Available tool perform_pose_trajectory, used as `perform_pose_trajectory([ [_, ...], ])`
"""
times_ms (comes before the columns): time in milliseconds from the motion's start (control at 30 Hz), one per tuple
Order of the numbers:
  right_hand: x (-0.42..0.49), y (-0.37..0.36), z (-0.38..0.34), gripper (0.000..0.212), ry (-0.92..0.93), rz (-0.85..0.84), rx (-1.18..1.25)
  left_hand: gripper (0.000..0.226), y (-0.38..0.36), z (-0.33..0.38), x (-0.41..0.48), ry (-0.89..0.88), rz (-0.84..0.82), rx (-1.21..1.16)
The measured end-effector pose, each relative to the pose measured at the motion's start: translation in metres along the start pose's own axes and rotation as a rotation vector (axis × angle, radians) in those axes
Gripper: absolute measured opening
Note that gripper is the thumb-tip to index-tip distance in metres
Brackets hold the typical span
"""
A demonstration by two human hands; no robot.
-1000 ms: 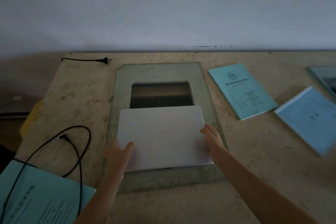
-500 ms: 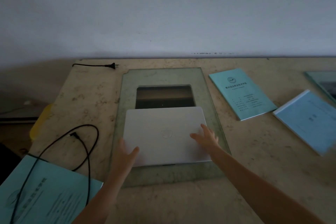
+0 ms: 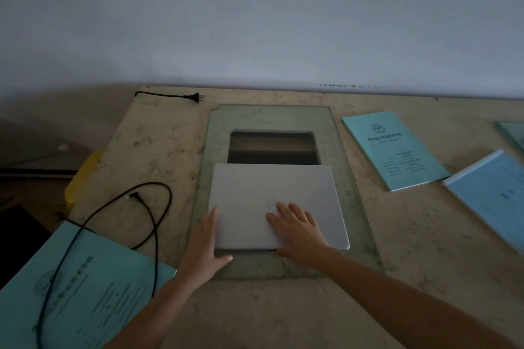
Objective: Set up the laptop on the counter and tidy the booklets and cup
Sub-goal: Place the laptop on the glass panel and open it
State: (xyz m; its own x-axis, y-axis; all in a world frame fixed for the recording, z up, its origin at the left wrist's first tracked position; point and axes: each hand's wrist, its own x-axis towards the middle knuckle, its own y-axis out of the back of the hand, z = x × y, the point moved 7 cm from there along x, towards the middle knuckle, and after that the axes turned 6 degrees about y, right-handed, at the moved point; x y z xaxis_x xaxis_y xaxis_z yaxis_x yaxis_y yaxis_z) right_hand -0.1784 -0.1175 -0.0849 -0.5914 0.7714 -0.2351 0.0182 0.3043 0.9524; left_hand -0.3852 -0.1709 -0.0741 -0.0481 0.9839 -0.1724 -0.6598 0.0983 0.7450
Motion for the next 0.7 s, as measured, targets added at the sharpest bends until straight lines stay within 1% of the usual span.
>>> perform_pose_trajectory([
  [167,0.0,0.0,-0.003,0.089,-0.015,-0.05,-0.033,0.119,-0.003,-0.011,0.004,0.018,0.083,-0.053],
  [300,-0.003,0.003,-0.006,0.088,-0.025,-0.078,-0.043,0.119,-0.002,-0.015,0.005,-0.015,0.111,-0.097],
  [433,-0.009,0.01,-0.007,0.088,-0.043,-0.045,-0.03,0.106,0.0,-0.016,0.006,0.043,0.124,-0.277],
  [633,-0.021,0.018,-0.016,0.066,0.006,0.04,-0.088,0.093,-0.002,-0.025,0.001,0.151,0.165,-0.482],
  [700,-0.024,0.023,-0.016,0.059,0.019,0.056,-0.112,0.088,0.001,-0.023,0.003,0.138,0.175,-0.496],
])
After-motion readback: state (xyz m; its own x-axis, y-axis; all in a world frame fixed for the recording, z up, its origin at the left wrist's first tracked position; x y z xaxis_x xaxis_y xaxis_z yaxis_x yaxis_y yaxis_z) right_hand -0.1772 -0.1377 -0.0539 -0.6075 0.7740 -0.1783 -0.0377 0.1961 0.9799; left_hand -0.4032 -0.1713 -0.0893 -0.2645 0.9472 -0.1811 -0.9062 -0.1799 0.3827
